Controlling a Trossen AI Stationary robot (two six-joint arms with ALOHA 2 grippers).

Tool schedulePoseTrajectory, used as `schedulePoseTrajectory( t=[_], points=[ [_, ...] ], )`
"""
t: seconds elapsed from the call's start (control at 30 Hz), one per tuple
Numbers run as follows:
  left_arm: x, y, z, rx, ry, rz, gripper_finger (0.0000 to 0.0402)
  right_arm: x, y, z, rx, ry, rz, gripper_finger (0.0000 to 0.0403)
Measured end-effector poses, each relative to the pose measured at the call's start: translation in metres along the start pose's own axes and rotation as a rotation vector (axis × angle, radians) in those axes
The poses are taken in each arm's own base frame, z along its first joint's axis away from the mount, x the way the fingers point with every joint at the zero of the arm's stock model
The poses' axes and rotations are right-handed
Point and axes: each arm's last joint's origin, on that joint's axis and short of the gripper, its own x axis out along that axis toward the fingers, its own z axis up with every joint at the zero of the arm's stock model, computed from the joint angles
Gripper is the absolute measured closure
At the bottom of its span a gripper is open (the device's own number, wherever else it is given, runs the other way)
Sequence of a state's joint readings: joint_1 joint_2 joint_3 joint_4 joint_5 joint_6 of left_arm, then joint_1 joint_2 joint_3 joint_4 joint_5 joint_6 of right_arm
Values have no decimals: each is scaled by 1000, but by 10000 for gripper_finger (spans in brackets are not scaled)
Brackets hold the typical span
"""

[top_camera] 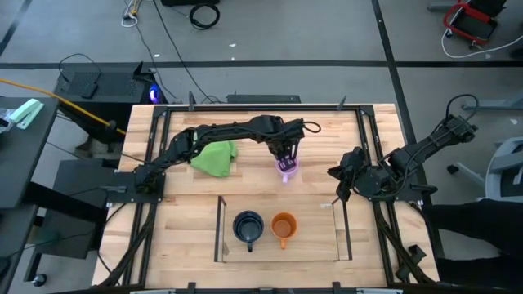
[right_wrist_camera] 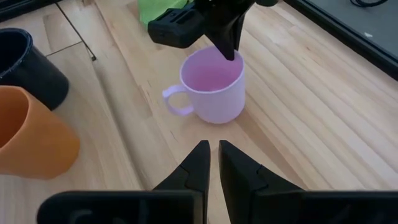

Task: Stack small to large cups/mugs on shelf
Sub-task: Put the pink mug on the shelf

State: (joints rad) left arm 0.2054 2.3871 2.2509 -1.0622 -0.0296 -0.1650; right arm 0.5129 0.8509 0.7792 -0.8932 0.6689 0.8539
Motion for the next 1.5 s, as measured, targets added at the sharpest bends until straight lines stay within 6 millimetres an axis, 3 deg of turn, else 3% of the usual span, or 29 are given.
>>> schedulePoseTrajectory(
  t=[0.23, 0.53, 0.7, 1.17, 1.5],
  points=[
    [0, 0, 1, 6, -11, -2, 330, 0, 0, 0, 0, 0, 0, 362],
    [-6, 0, 2, 19, -10, -18, 310, 0, 0, 0, 0, 0, 0, 362],
    [-30, -3, 5, 23, 3, -57, 309, 0, 0, 0, 1, -2, 0, 363],
    [-119, -2, -18, 63, 19, 1, 327, -1, 10, 10, -57, -103, 78, 363],
    [-152, 8, -36, 72, 77, 156, 322, -1, 12, 12, -61, -120, 93, 363]
  ],
)
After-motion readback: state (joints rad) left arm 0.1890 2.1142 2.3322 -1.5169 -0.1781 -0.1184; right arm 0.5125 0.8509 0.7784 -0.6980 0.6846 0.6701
